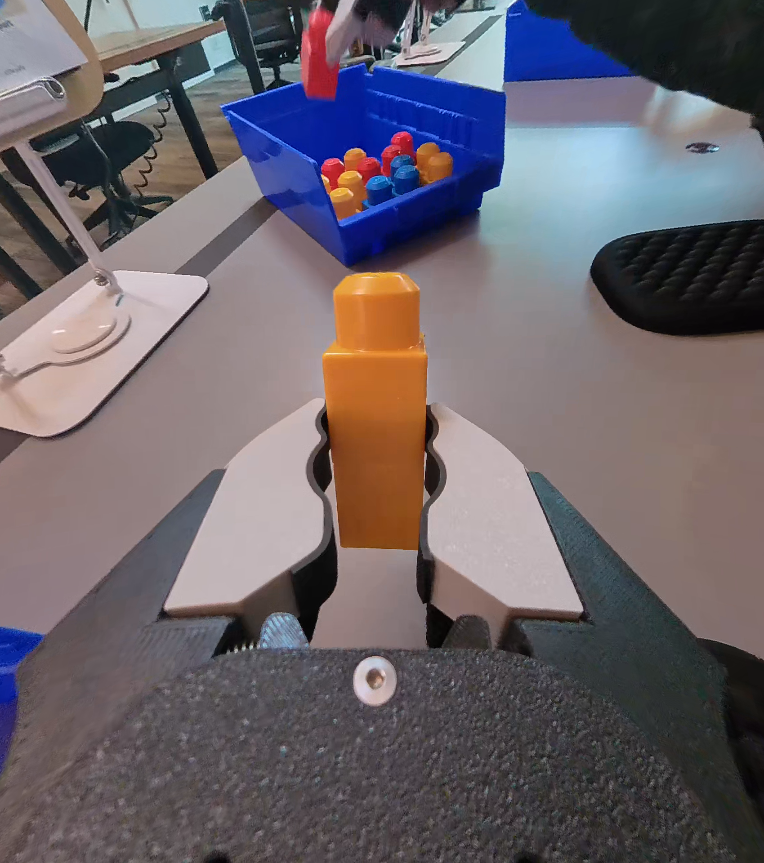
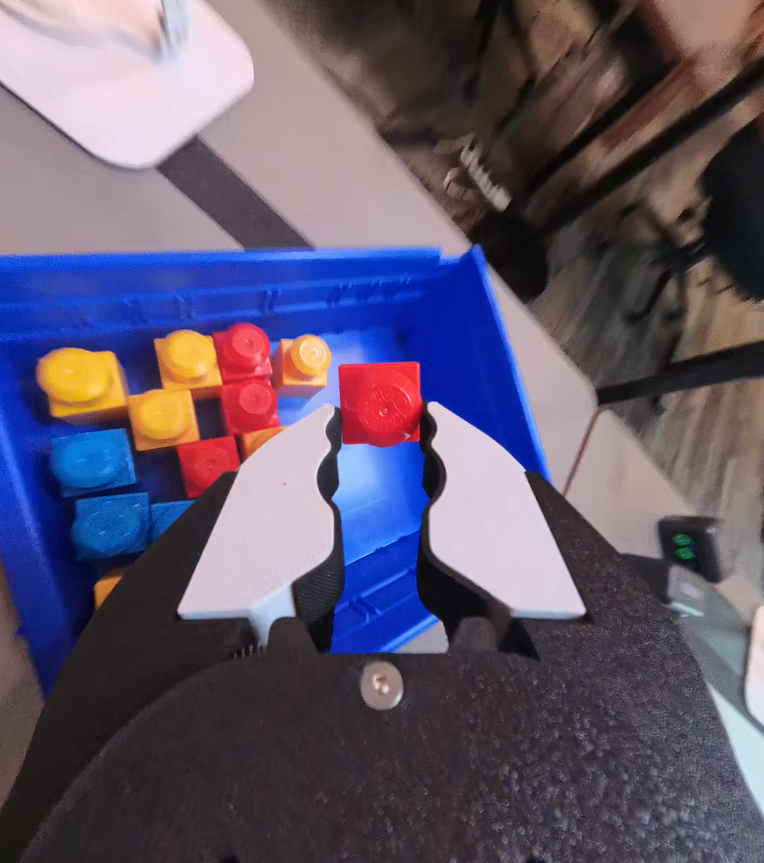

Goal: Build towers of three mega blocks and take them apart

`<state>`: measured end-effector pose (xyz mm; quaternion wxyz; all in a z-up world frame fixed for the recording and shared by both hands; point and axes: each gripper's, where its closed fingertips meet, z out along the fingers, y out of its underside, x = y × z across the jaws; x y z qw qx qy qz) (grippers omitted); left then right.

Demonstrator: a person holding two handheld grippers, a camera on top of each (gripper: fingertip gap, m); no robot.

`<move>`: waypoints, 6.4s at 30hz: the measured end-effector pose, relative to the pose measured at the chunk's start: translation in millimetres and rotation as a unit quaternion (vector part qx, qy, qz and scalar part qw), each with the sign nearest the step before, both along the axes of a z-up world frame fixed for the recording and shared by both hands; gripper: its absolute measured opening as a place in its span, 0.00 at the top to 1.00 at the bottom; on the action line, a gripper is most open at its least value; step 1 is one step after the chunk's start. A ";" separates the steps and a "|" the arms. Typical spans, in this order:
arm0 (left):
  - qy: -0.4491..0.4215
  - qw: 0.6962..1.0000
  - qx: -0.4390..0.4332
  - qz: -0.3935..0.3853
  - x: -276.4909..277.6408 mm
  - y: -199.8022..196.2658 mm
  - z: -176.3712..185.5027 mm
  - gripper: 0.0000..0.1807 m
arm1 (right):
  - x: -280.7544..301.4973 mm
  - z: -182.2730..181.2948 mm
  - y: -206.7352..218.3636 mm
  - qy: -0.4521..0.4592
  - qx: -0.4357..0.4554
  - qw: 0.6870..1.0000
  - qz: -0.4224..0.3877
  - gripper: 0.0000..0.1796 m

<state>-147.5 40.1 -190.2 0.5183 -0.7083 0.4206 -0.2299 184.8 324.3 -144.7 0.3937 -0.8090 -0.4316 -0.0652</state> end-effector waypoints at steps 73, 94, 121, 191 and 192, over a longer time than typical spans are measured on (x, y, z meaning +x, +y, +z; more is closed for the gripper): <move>0.019 0.998 0.010 -0.062 42.7 -20.1 -17.5 0.80 | -197.7 49.4 -233.6 0.203 -0.107 0.853 0.468 0.91; 0.030 0.997 0.005 -0.068 44.6 -21.9 -23.2 0.80 | -262.5 -21.0 -296.2 0.162 -0.170 0.815 0.530 0.78; -0.006 1.000 0.005 -0.013 24.8 -3.5 -16.5 0.80 | -94.1 66.2 -78.8 -0.024 -0.037 0.976 0.215 0.81; -0.055 0.994 0.087 0.028 24.2 -1.9 14.4 1.00 | 56.9 -41.3 -19.7 -0.107 -0.172 0.979 -0.025 0.81; -0.047 0.995 0.088 0.025 25.3 -2.3 11.4 1.00 | 59.3 -52.7 -17.1 -0.112 -0.186 0.976 -0.030 0.81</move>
